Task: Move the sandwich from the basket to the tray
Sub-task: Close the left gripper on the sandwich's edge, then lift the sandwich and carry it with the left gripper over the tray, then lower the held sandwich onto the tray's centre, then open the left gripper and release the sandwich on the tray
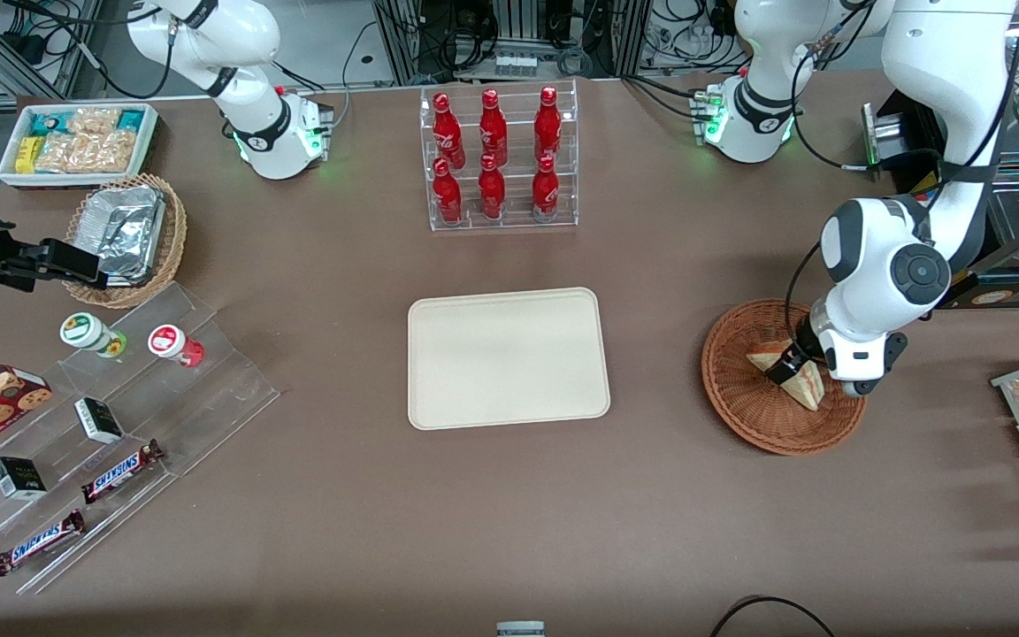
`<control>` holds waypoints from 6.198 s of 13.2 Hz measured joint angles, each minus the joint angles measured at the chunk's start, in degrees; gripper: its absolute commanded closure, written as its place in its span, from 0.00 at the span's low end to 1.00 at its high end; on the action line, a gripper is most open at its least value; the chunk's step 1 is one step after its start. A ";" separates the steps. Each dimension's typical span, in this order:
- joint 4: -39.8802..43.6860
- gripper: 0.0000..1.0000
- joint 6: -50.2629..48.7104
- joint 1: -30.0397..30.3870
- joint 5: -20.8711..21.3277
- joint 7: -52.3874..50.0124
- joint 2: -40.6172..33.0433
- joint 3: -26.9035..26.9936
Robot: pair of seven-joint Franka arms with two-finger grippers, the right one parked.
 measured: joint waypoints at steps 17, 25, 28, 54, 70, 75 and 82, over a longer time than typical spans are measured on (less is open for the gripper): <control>6.53 1.00 -13.49 -0.22 6.08 0.32 -0.70 -1.84; 16.76 1.00 -19.92 -1.48 6.06 0.19 0.08 -16.52; 20.19 1.00 -19.89 -5.28 6.06 0.19 3.44 -18.36; 49.18 1.00 -23.42 -30.64 9.33 -8.42 29.86 -14.72; 50.23 0.00 -21.87 -30.99 9.35 -11.29 33.22 -14.56; 52.16 0.00 -22.36 -30.91 9.39 -11.31 32.68 -14.42; 56.38 0.00 -28.72 -29.83 10.48 -10.54 27.79 -14.01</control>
